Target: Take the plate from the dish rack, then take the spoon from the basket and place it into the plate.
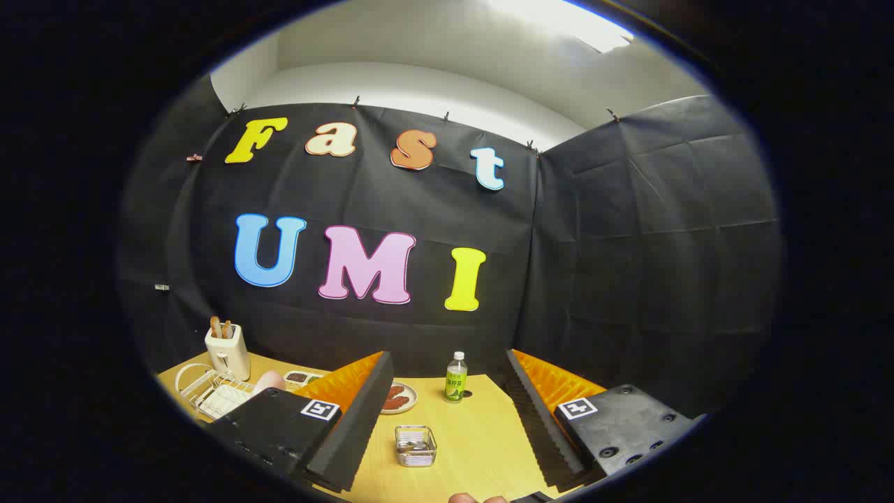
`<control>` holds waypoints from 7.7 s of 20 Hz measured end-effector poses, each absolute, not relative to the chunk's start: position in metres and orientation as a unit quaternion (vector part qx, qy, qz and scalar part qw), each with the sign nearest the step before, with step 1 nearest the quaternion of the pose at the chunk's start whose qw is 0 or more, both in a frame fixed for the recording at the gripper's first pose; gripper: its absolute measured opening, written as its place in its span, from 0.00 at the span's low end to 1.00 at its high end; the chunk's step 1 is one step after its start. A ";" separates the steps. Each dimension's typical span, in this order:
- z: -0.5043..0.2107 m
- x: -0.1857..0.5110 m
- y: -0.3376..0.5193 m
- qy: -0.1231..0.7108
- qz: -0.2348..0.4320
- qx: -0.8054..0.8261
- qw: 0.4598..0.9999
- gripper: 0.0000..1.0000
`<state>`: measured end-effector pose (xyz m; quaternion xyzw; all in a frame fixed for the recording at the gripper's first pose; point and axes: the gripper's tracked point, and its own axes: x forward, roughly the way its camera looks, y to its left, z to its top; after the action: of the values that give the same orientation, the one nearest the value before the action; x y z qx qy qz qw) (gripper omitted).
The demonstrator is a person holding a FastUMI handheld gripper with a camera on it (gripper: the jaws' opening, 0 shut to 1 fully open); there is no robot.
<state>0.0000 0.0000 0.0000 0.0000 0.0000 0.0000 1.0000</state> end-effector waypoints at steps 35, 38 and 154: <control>-0.101 0.087 0.273 0.224 0.200 -0.053 0.952 0.98; -0.136 0.098 0.295 0.271 0.193 -0.059 0.941 0.98; -0.307 0.094 0.102 0.144 0.340 -0.110 0.923 0.32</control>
<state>0.0938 0.1018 -0.3069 -0.1103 0.1436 0.3396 0.9230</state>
